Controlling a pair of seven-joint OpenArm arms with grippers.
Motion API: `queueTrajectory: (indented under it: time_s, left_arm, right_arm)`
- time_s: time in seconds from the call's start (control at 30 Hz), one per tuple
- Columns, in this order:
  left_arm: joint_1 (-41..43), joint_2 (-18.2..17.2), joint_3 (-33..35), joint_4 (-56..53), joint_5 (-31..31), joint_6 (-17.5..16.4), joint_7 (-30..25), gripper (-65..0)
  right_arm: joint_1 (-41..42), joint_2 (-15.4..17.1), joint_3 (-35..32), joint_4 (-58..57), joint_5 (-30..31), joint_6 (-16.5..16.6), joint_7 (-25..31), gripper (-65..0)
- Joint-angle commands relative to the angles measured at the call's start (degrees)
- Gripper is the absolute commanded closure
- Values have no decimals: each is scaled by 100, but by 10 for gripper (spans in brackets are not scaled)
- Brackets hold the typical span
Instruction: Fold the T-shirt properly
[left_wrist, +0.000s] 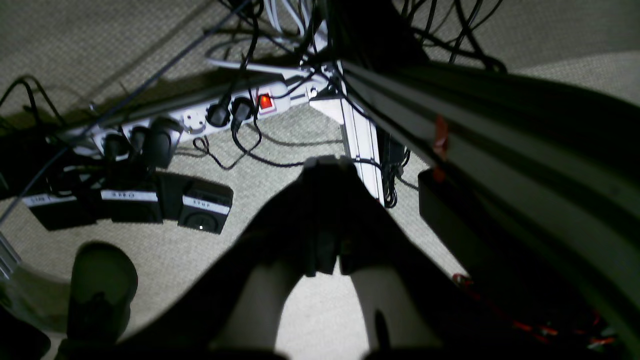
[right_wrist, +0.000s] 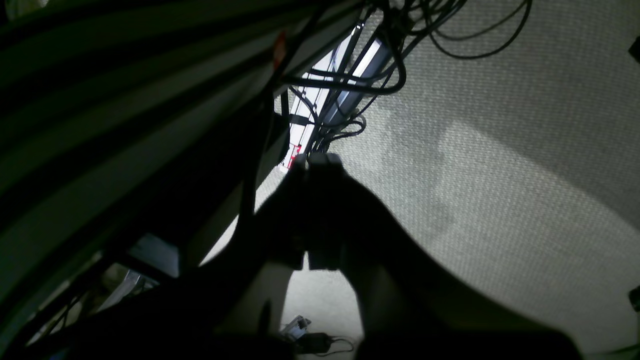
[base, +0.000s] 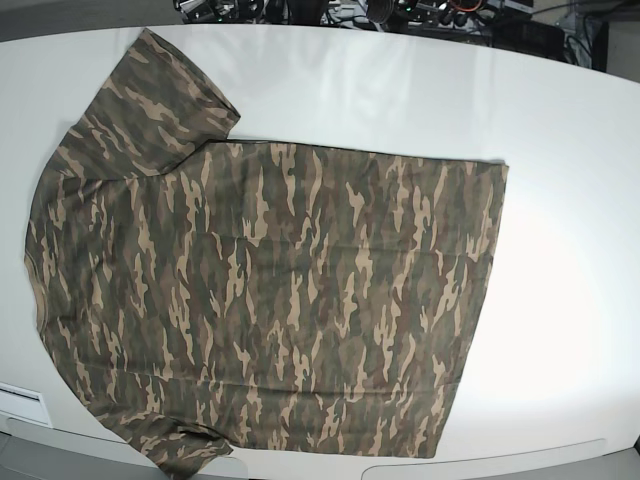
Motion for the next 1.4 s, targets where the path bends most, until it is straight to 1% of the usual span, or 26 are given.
queueTrajectory:
  time_s: [0.0,0.1,0.2,0.3,0.57,0.8,0.9,0.97,1.1,1.23,1.3,1.37]
  left_arm:
    - [15,-17,7,59,-24,-4,-72,0]
    - [46,-11,7,61,-26,-13,-52,0]
    - [76,-13,7,63,-24,-72,-55,0]
    - [76,-13,7,63,-22,-166,-44,0]
    - [76,-33,7,63,-22,-164,-22,0]
    - [109,-61,7,293,22,-164,275,0]
    - [162,-101,7,459,24,-164,511,0]
    - [264,-155,7,584,79,-164,564,0]
    - [592,-319,7,949,623,-164,595,0]
    - [1082,-647,7,1519,643,-166,678,0]
    - [1373,-841,7,1875,592,-166,686,0]
    - [1683,-1043,7,2308,437,-168,750,0]
  right_arm:
    - [7,2,0,120,0,39,-83,0]
    - [-37,2,0,356,0,37,-341,0]
    - [-90,2,0,538,-2,37,-420,0]
    - [-87,2,0,551,-2,39,-435,0]
    - [-90,2,0,551,-46,35,-433,0]
    - [-87,2,0,551,-46,39,-437,0]
    - [-127,7,0,551,-70,42,-623,0]
    - [-199,22,0,551,-140,42,-649,0]
    - [-468,120,0,599,-363,72,-654,0]
    - [-942,378,0,964,-337,415,-929,0]
    - [-1257,531,0,1309,-282,474,-1113,0]
    - [-1609,713,0,1740,-90,522,-1257,0]
